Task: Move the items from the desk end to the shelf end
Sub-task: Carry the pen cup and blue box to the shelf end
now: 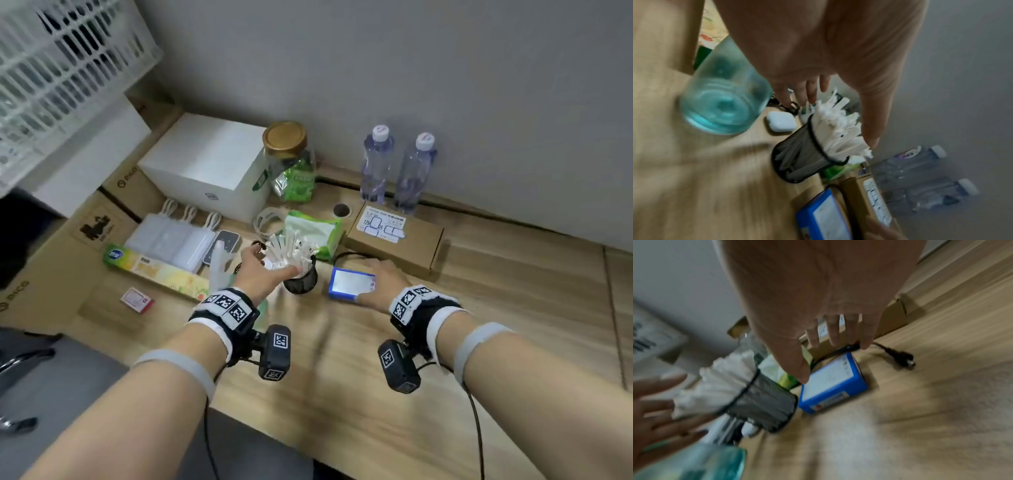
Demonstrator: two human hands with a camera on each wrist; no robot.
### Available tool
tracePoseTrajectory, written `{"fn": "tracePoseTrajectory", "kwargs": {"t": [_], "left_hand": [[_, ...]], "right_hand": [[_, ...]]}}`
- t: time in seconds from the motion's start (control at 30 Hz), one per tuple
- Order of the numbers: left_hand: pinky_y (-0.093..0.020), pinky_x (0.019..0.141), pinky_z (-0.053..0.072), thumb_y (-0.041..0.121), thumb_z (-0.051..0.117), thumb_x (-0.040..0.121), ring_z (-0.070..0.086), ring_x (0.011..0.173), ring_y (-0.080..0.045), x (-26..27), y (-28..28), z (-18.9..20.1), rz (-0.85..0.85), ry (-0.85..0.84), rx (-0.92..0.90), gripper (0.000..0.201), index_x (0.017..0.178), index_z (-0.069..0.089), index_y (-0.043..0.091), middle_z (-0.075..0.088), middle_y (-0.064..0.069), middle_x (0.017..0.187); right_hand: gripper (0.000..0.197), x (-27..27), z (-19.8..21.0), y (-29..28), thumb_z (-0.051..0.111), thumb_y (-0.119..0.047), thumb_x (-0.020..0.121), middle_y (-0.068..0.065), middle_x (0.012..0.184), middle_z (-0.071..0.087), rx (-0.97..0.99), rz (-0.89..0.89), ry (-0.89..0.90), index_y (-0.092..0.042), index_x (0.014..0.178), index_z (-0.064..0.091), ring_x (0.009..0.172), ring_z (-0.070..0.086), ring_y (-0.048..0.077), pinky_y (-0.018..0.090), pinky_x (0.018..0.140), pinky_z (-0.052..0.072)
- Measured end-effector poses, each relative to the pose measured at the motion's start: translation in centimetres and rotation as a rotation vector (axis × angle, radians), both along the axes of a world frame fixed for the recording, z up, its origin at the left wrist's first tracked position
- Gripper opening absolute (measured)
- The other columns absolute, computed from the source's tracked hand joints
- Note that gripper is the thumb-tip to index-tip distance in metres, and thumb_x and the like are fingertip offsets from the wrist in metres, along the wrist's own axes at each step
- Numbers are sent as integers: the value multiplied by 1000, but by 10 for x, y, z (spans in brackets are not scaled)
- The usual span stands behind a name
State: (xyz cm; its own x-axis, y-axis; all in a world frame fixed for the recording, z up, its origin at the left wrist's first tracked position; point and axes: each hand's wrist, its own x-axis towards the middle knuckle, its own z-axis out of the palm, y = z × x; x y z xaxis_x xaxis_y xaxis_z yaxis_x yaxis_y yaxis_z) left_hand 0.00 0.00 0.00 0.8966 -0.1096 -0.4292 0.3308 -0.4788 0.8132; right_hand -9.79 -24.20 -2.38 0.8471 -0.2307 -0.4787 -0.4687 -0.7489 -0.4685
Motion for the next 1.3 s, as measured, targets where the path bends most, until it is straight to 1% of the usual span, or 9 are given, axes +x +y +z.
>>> {"fn": "tracePoseTrajectory", "kwargs": {"t": [0.17,0.27,0.4,0.53,0.67,0.73,0.8,0.9,1.3], "left_hand": [[-34,106,43,24,94,63,56,116,-16,-5,-11,-33,-61,-73,12,93,137,39,15,59,1,127],[-21,99,46,15,92,64,61,108,-7,-3,-15,-44,-27,-195,-57,82,132,47,16,63,6,120],[-18,98,48,6,93,61,63,114,-1,-5,-17,-61,-3,-226,-210,90,136,45,14,65,5,126],[-4,84,45,-7,88,63,61,98,17,-6,-23,-71,15,-212,-270,83,131,43,9,64,11,116],[1,89,39,6,92,62,55,106,16,-7,-28,-69,-4,-241,-250,92,136,37,9,58,11,122],[-3,91,43,8,93,62,60,109,0,-14,-32,-66,-13,-220,-248,87,131,39,10,60,8,122],[-23,101,49,10,94,61,62,115,-12,-25,-39,-62,-55,-200,-278,84,127,43,8,64,1,125],[-41,105,51,15,94,60,66,114,-12,-44,-59,-48,-161,-135,-347,78,127,55,13,70,1,122],[-33,100,53,9,92,65,67,107,-4,-177,-230,85,-526,-188,-579,71,128,59,16,72,6,117]], "right_hand": [[85,10,-35,16,71,-37,69,6,139,45,-185,152,-20,-23,145,34,130,39,33,38,107,37],[79,11,-41,18,69,-32,75,6,136,41,-282,153,0,-23,145,33,127,37,34,41,102,41],[72,6,-42,23,71,-37,74,9,133,38,-323,142,48,-16,136,39,126,36,34,44,98,43],[73,-7,-38,23,75,-38,71,9,133,39,-300,104,90,-14,132,43,127,36,33,38,101,39],[75,-33,-32,22,76,-40,69,6,130,40,-249,32,110,-17,132,43,125,38,31,36,99,41],[76,-49,-27,20,77,-42,66,5,130,42,-226,-30,114,-19,131,45,123,42,30,35,97,42],[73,-67,-17,15,77,-46,63,3,126,44,-196,-121,102,-21,125,48,114,51,28,33,90,46],[72,-97,8,1,78,-47,63,3,120,44,-153,-276,93,-25,124,47,96,60,27,33,84,51],[71,-281,126,-125,79,-35,59,2,112,48,-148,-802,-205,-21,122,51,86,59,20,29,71,50]]}}
